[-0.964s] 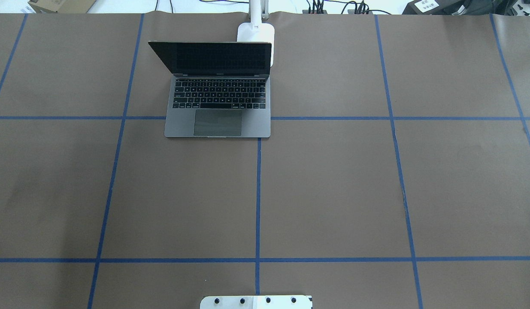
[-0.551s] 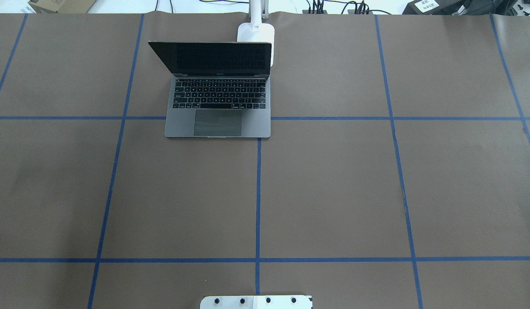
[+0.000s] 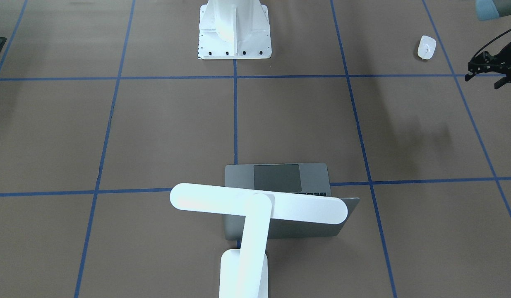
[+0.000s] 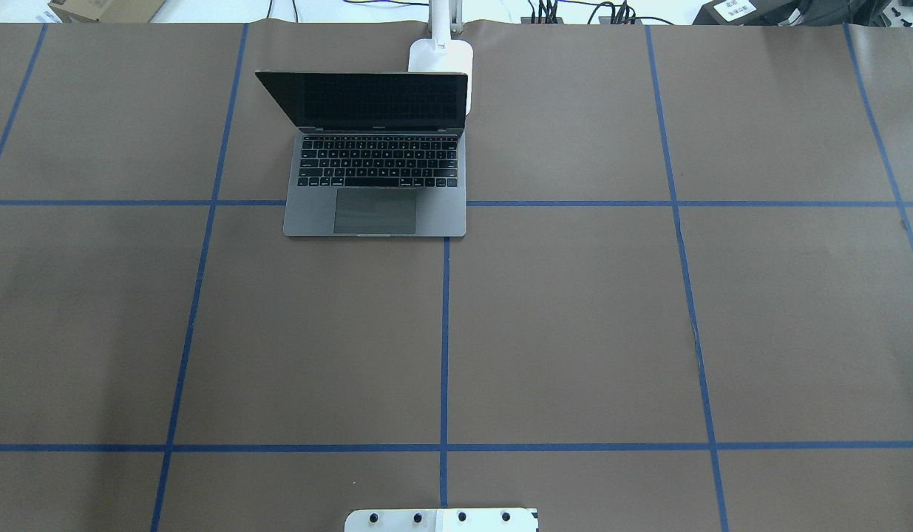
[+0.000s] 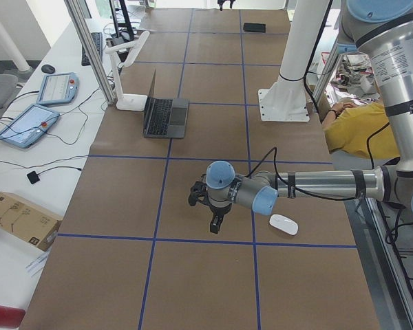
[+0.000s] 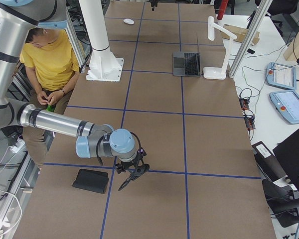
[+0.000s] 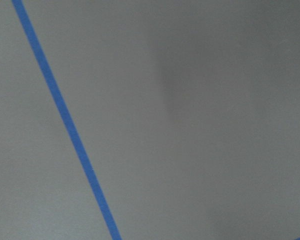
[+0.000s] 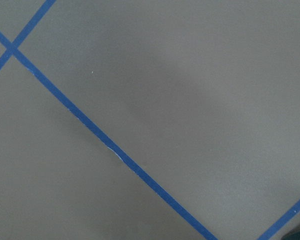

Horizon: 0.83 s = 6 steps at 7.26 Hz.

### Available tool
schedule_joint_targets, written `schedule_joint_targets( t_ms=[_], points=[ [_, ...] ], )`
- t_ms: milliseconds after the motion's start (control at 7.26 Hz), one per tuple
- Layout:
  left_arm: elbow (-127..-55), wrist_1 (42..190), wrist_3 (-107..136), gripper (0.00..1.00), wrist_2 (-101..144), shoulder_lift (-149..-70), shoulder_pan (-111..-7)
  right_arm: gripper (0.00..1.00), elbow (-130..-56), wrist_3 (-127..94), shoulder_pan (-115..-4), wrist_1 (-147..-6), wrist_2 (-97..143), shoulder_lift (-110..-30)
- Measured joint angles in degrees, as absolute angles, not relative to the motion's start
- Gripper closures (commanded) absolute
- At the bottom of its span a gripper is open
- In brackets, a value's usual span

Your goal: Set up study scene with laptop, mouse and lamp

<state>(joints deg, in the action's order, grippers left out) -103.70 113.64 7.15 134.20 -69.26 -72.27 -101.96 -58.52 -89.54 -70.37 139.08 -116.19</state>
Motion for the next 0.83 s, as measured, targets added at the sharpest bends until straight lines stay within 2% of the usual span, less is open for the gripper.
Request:
schedule_joint_targets(
  t_ms=[551,827],
  points=[
    [-102.6,113.7,7.2,0.0,134.2,-69.9,-72.7,0.0,-90.8,-59.4,-97.8,-70.0,138.5,-113.2],
    [-102.1,113.7,7.2,0.0,134.2,-70.0,-72.7,0.0,-90.3,-59.3,-101.0,-70.1,141.3,-113.8]
  ],
)
